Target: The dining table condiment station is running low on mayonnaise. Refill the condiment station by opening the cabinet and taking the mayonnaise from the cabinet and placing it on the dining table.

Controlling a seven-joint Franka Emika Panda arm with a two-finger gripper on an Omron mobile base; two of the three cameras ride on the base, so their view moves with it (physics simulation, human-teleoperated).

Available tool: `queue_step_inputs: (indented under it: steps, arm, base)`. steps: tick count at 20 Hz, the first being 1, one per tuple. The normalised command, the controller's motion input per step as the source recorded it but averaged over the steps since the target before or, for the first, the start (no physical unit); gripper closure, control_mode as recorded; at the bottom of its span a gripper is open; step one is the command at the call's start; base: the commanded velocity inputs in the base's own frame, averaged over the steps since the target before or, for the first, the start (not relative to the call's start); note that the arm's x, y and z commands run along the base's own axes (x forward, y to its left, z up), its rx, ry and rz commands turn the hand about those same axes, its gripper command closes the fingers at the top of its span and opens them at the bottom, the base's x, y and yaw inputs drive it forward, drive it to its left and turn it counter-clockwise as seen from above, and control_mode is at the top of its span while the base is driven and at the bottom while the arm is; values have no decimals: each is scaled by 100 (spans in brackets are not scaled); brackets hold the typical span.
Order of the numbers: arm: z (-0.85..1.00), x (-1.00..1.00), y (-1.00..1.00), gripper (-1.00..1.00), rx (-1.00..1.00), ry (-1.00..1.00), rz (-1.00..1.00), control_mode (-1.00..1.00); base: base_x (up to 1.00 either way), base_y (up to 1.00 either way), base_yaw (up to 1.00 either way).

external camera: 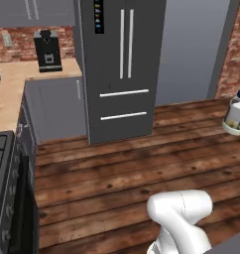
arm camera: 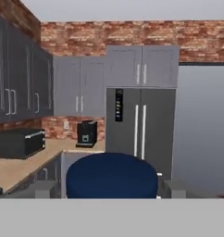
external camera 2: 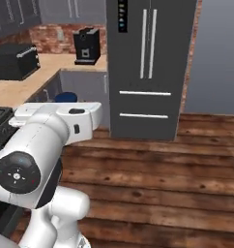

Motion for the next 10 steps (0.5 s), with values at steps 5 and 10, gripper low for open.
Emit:
queue_step_inputs:
  steps: [5, 10]
  arm:
    - [0, 0, 0, 100, 0, 0, 0, 100]
    - [0, 0, 0, 100, 0, 0, 0, 100]
  base:
    - [0, -86, -56]
    - [2, -94, -49]
